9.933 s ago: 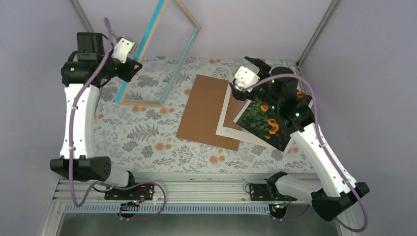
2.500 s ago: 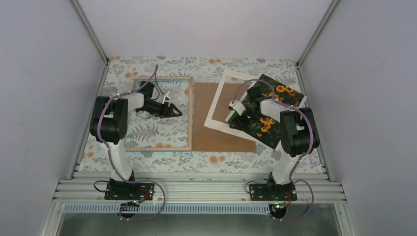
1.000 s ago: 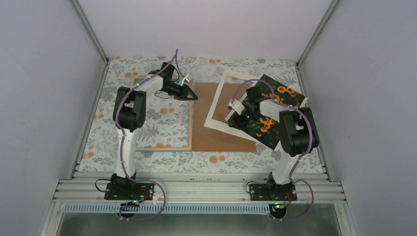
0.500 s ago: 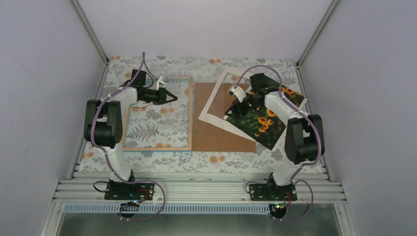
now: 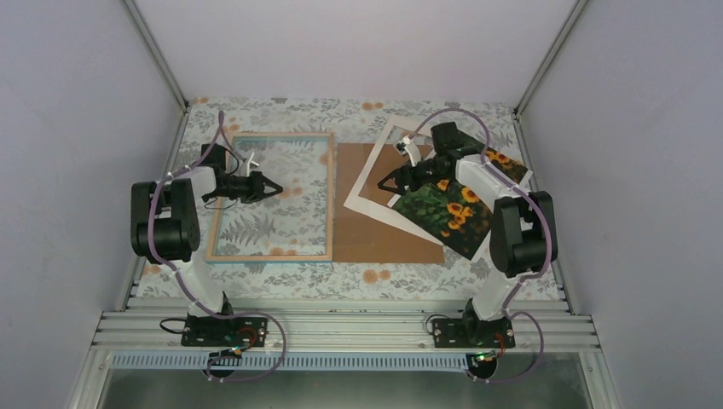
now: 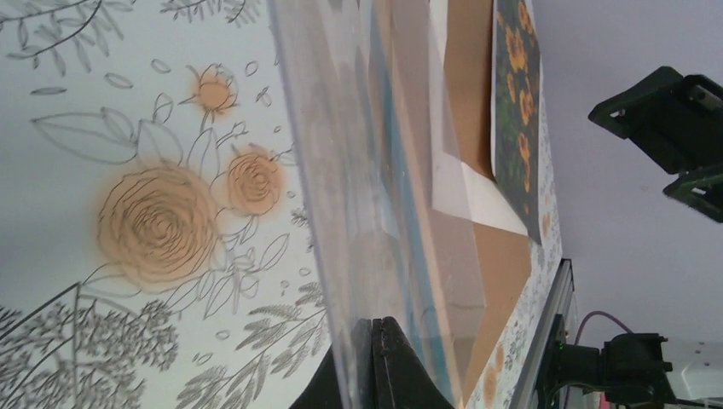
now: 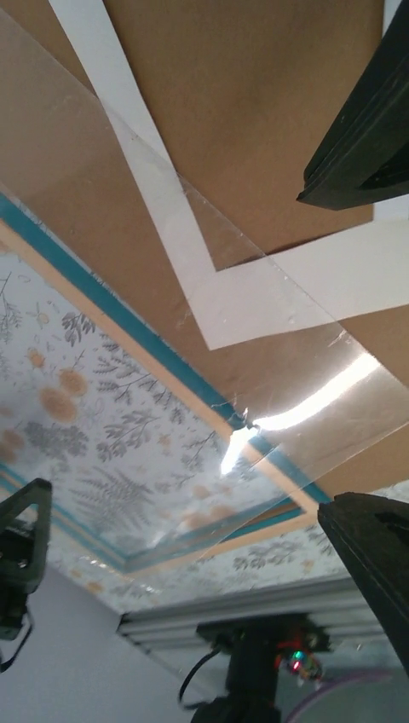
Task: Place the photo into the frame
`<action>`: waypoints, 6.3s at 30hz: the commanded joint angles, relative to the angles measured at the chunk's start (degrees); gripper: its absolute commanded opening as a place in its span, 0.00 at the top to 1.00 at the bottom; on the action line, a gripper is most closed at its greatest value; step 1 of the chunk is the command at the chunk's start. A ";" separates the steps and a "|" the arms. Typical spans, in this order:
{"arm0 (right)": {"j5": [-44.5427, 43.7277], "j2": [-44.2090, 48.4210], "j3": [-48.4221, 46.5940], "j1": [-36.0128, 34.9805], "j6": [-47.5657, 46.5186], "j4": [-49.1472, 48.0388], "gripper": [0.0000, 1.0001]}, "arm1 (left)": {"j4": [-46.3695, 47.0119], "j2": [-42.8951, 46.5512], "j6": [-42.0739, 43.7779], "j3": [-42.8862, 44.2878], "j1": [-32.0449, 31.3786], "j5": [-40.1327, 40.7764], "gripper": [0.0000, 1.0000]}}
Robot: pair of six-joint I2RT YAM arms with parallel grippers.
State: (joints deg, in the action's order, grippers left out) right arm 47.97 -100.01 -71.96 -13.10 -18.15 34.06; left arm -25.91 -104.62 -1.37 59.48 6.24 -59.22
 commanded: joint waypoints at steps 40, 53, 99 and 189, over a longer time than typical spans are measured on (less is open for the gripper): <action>8.71 -1.25 6.50 -0.68 14.63 -13.32 0.21 | -13.98 -0.30 16.17 5.67 7.17 21.12 0.97; 8.38 -1.64 6.60 -0.67 14.35 -13.28 0.21 | -17.29 -0.31 19.21 8.63 7.91 23.09 0.98; 7.27 -1.11 6.64 -0.69 13.90 -13.14 0.21 | -21.72 -2.14 18.15 8.94 9.05 30.04 0.98; 7.12 -0.53 6.75 -0.69 13.73 -13.15 0.20 | -30.19 -3.89 21.13 14.65 11.07 31.09 0.98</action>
State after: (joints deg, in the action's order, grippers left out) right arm 54.78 -102.37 -65.67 -13.13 -3.55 21.82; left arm -56.21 -107.37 17.65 73.60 16.73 -31.20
